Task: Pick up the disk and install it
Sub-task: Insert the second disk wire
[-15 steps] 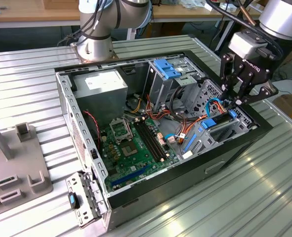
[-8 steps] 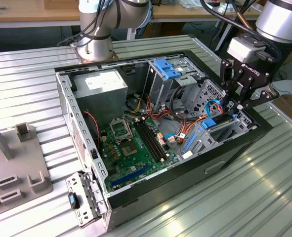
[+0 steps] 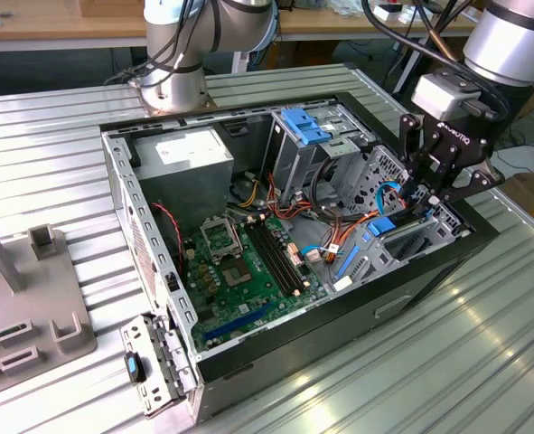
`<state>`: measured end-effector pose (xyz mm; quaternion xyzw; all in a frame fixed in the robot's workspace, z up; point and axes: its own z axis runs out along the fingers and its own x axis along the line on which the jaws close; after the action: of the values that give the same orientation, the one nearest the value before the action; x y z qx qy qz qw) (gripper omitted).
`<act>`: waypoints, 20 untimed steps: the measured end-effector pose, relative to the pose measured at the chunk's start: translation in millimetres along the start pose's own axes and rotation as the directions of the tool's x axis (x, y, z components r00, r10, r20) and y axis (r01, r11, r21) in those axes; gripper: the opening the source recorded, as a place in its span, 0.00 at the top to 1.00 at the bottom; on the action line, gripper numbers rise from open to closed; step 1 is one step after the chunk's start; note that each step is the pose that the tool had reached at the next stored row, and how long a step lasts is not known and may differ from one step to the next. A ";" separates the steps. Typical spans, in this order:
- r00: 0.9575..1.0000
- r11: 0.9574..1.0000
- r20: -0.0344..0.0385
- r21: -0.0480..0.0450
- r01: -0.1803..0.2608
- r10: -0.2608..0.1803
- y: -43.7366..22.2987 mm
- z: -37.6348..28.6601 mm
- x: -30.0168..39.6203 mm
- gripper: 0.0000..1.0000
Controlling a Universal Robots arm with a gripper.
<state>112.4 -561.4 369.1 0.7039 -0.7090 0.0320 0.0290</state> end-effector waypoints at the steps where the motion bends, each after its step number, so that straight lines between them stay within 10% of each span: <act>1: 1.000 1.000 0.000 0.000 0.000 0.000 0.0 0.0 0.0 0.64; 10: 1.000 1.000 0.000 0.000 0.000 0.000 -0.2 0.0 -0.1 0.38; 17: 1.000 1.000 0.000 0.000 0.000 0.000 -0.2 0.0 -0.2 0.82; 20: 1.000 1.000 0.000 0.000 0.000 0.000 -0.3 0.0 -0.3 0.84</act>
<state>112.7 -561.1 369.1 0.7039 -0.7090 0.0320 0.0290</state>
